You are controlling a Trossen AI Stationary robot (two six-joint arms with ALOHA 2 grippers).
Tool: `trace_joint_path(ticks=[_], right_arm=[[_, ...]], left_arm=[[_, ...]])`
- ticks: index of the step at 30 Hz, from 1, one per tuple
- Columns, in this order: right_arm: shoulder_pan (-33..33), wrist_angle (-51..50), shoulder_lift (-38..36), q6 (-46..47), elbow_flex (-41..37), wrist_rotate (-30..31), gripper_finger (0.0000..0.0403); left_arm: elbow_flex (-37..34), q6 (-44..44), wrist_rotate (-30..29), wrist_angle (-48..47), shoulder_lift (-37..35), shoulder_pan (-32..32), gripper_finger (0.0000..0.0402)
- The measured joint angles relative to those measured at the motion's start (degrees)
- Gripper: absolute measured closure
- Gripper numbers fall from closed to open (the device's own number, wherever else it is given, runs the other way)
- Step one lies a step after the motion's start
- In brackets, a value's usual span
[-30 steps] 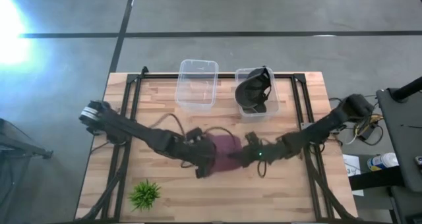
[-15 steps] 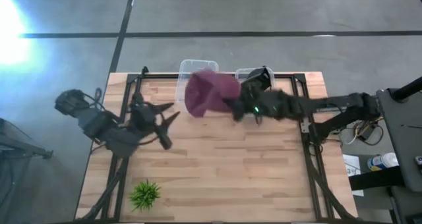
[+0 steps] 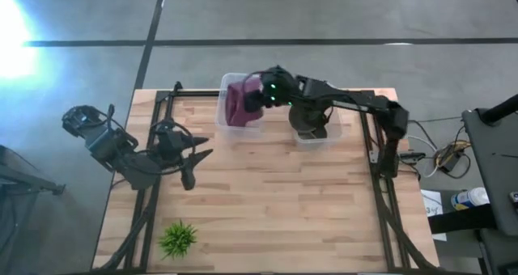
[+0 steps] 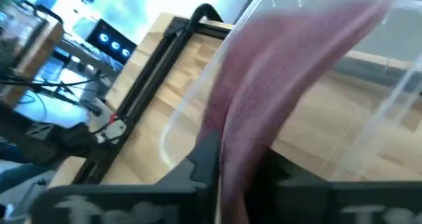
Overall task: Pick & Place hat
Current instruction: Put the dark red cap into the left transparent bin, then return to Home Position
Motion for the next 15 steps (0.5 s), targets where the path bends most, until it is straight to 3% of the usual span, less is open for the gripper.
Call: trace_joint_path(ticks=[5,10,12,15], right_arm=[[-0.5,-5.8,7.6,-2.4,10.2,-2.9,0.0287],[0.6,-10.2,9.4,-8.6,18.3,-4.1,0.0231],[1.5,-10.7,8.4,-13.9,20.0,-5.1,0.0218],[3.1,-12.5,5.2,-20.6,20.8,-11.9,0.0207]], left_arm=[[-9.5,1.5,2.4,6.6,-7.7,0.0,0.0255],[-20.4,4.9,4.6,14.6,-18.2,0.1,0.0255],[-24.6,6.9,8.2,18.5,-22.7,0.6,0.0255],[-31.2,9.8,15.2,23.9,-28.8,2.5,0.0255]])
